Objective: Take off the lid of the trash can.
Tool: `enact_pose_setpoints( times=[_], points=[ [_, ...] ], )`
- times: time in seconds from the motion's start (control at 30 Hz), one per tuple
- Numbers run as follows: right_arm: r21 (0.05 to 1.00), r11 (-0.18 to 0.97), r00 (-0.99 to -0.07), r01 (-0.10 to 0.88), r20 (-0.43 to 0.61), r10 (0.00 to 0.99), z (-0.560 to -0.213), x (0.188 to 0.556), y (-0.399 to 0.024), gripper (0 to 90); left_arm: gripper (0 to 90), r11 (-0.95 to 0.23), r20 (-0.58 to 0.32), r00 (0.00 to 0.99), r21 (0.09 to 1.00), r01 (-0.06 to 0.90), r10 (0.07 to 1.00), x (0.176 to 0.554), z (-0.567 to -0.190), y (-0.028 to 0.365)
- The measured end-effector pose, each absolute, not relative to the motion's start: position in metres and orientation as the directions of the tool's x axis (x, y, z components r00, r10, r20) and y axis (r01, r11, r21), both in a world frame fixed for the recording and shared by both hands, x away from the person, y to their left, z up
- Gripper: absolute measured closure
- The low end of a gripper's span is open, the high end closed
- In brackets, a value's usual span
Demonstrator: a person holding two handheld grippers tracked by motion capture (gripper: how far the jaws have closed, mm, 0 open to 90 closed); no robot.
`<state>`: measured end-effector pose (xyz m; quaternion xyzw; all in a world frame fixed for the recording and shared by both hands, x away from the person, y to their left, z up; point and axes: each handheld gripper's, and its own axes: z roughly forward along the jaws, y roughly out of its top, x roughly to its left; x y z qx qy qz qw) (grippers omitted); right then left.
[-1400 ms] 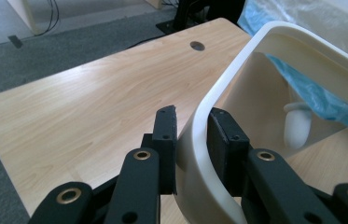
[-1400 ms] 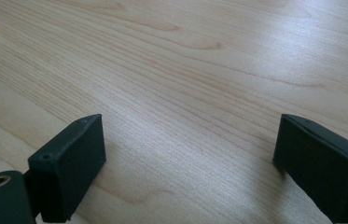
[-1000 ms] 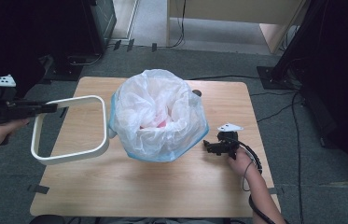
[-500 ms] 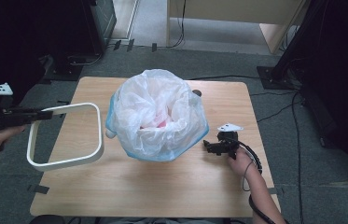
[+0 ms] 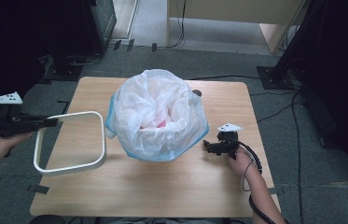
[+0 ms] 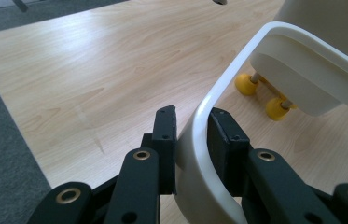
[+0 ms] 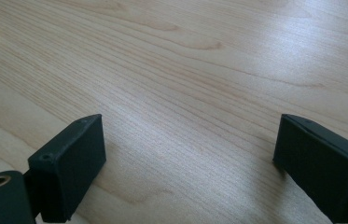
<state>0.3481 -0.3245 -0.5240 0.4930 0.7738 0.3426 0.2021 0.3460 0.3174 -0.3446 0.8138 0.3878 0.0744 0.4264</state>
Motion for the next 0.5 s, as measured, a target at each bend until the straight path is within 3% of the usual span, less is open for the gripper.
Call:
enact_pose_setpoints(
  times=[0.5],
  points=[
    [0.730, 0.280, -0.433, 0.624, 0.024, 0.901, -0.524, 0.348, -0.325, 9.0, 72.5, -0.352, -0.216, 0.708, 0.747, 0.563, 0.672, 0.355, -0.371, 0.294]
  ],
)
